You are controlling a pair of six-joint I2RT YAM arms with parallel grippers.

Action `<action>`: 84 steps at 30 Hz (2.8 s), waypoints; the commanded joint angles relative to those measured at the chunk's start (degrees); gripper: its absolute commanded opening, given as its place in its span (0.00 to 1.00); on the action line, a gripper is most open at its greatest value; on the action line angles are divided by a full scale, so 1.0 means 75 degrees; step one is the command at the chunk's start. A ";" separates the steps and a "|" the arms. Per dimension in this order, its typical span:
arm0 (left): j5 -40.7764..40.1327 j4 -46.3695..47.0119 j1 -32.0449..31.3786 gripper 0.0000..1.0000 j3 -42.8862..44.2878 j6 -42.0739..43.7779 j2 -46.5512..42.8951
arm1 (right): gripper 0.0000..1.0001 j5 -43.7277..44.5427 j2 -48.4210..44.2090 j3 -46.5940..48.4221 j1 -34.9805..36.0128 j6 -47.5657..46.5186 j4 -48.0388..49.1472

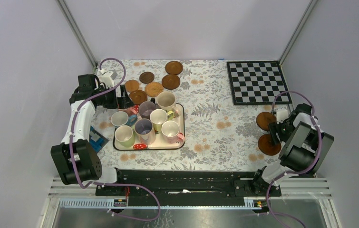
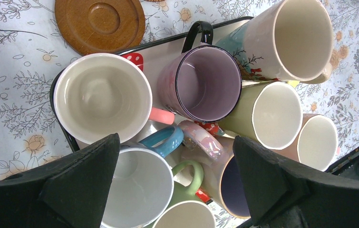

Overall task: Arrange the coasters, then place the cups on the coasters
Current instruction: Move the coaster to the center of the board.

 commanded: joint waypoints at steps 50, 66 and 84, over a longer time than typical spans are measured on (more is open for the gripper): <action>-0.2777 0.2306 -0.3261 0.88 0.8775 -0.2429 0.8861 | 0.84 -0.2457 0.2969 0.5069 0.5187 0.5437 0.2103; -0.0558 0.2238 -0.3742 0.82 0.8178 -0.2330 0.8908 | 0.84 -0.2492 0.3225 0.5295 0.5210 0.5504 0.2021; -0.0770 0.2624 -0.3743 0.75 0.7024 -0.2400 0.6954 | 0.83 -0.0834 0.4700 0.6978 0.6329 0.6960 0.3099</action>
